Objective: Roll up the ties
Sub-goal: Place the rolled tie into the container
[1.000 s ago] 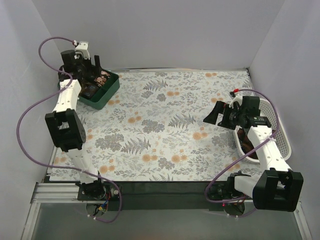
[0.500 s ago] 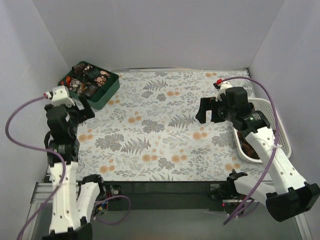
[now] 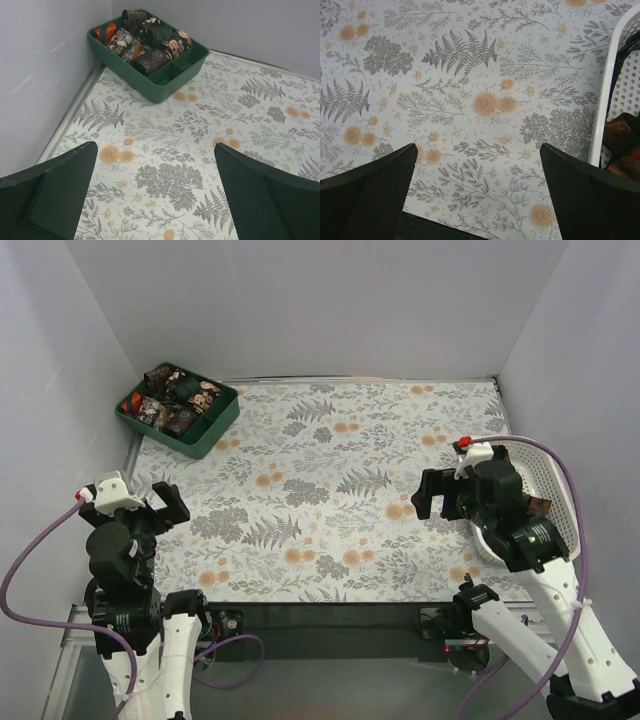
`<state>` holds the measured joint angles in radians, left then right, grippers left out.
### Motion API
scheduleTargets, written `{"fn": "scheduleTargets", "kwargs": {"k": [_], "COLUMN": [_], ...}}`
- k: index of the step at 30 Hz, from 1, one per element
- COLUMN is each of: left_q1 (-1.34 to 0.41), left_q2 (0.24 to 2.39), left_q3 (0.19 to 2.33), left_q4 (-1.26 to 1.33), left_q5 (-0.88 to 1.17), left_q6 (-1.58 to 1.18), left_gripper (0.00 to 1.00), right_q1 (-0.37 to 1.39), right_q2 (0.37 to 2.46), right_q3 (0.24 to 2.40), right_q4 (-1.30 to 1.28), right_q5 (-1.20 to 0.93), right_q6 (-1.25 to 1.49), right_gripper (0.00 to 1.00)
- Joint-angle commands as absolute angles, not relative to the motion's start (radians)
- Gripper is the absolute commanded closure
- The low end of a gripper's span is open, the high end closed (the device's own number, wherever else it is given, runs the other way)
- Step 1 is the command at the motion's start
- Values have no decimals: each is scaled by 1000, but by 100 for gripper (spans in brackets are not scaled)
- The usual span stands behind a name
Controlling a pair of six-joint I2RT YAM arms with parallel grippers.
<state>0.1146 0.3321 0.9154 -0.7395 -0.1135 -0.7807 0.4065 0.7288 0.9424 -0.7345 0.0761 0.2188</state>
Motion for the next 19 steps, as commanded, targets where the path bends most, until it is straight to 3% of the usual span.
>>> {"fn": "scheduleTargets", "kwargs": {"k": [1,9,19], "left_q1": [110,112,112], "left_q2": [344,327,344], "left_q3": [950,939,954], "left_q4": [-816,-831,-839], "left_q5": [-124,-110,-87], "left_q6": [-755,-775,-795], "left_gripper": [2,2,2], "right_q1": [410,410,411], "right_q2": [603,402,379], "right_q3": [901,847,861], "right_q4": [-706,-673,-658], "right_q5": [126,156,158], "right_q6": [250,253,222], "right_gripper": [1,2,2]}}
